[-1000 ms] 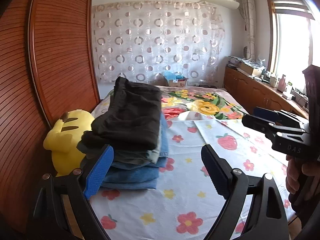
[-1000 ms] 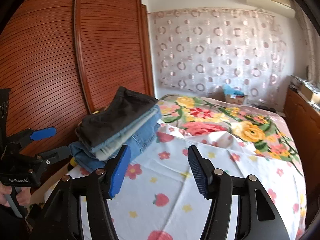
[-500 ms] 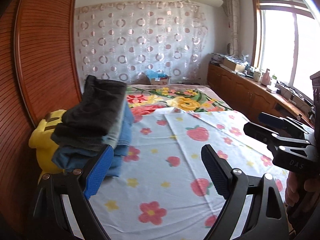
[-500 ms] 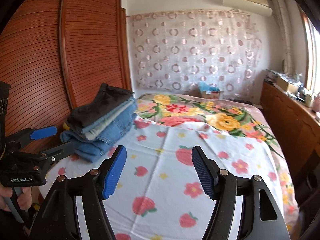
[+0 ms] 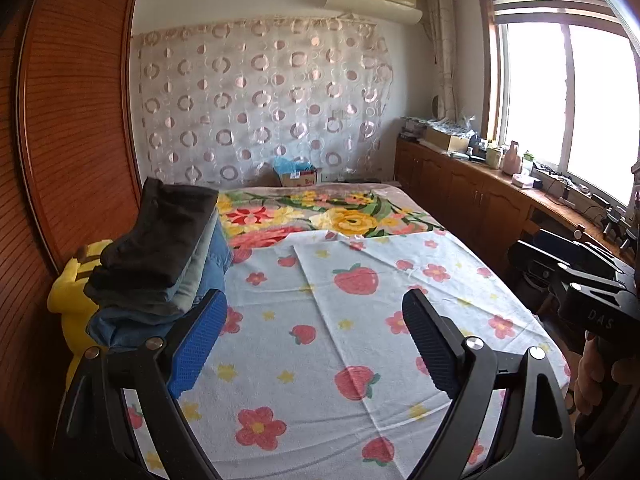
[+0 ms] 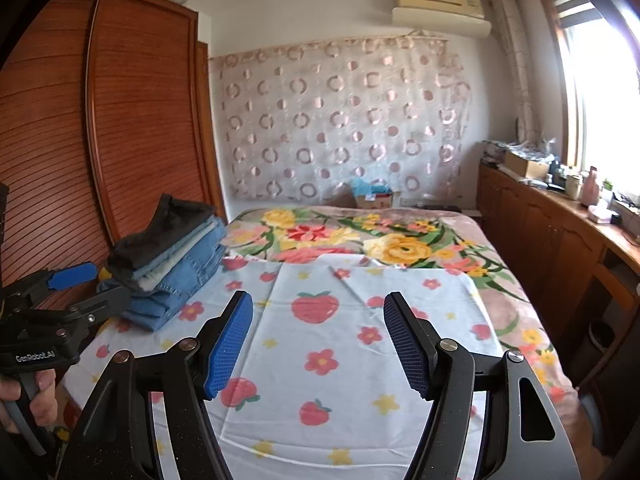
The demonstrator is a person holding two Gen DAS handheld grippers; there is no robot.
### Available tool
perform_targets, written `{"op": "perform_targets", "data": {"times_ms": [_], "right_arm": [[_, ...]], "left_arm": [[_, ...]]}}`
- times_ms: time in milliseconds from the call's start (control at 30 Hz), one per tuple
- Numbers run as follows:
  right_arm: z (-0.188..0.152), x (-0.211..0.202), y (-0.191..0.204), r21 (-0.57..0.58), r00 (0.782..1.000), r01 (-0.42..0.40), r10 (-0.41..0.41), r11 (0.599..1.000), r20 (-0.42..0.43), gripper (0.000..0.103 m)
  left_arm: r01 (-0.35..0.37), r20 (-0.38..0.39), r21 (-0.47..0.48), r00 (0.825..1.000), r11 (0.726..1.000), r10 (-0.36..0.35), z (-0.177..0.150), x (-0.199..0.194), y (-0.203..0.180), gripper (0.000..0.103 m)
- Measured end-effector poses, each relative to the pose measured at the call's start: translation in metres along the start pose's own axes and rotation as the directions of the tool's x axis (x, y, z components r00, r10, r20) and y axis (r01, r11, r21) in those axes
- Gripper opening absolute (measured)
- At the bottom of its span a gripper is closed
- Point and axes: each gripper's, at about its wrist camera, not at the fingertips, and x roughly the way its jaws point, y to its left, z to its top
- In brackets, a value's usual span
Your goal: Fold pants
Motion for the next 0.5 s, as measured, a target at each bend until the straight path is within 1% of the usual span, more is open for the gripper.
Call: {"op": "perform_targets", "data": {"times_ms": [200, 500], "right_arm": [[-0.013, -0.013, 0.013, 0.005, 0.999, 0.025, -0.025, 1.000, 0.023, 0.070], [-0.018, -0.010, 0.011, 0.011, 0.999, 0.032, -0.033, 0.999, 0.032, 0.070]], "left_arm": [[-0.017, 0.023, 0.003, 1.000, 1.000, 0.017, 0.003, -0.009, -0.001, 0.090], [-0.027, 0.025, 0.000, 0.999, 1.000, 0.027, 0.003, -0.010, 0.001, 0.090]]}}
